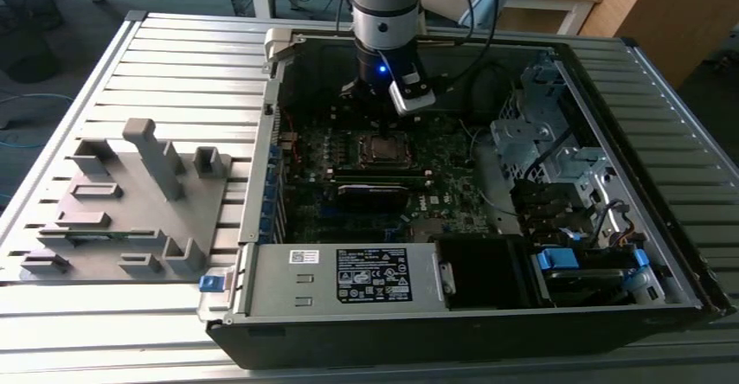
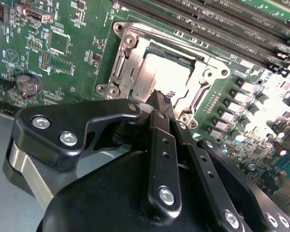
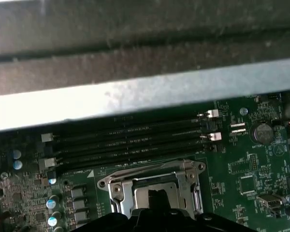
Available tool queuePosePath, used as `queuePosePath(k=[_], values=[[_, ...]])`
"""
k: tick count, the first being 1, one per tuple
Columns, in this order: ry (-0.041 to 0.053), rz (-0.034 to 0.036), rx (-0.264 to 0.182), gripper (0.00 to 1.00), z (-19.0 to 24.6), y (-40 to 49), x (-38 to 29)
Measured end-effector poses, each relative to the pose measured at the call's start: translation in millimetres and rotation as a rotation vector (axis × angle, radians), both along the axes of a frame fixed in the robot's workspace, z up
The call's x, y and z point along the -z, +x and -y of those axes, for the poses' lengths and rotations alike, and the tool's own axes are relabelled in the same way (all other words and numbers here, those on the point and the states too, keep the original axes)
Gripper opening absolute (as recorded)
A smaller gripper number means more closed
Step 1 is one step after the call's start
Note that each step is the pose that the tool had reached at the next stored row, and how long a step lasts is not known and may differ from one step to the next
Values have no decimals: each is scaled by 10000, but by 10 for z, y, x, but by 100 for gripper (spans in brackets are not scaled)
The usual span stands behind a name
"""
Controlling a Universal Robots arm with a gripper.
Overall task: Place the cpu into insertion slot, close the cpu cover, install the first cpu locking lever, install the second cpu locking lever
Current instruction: 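Install the first cpu locking lever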
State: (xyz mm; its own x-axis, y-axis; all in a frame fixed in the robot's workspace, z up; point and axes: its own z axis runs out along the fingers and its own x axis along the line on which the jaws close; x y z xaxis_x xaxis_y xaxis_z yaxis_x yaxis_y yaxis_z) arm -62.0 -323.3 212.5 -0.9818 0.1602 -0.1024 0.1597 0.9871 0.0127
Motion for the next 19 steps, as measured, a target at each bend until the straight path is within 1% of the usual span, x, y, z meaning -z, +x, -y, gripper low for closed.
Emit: queuePosePath(k=[2,4,10,16,19], values=[[-46,-1,-1,10,2,0,-1],[-69,-3,-2,10,13,-1,-2],[-70,-1,-4,10,87,0,-1],[-72,0,-148,10,98,-1,0],[-74,-1,-154,10,99,-1,-14]])
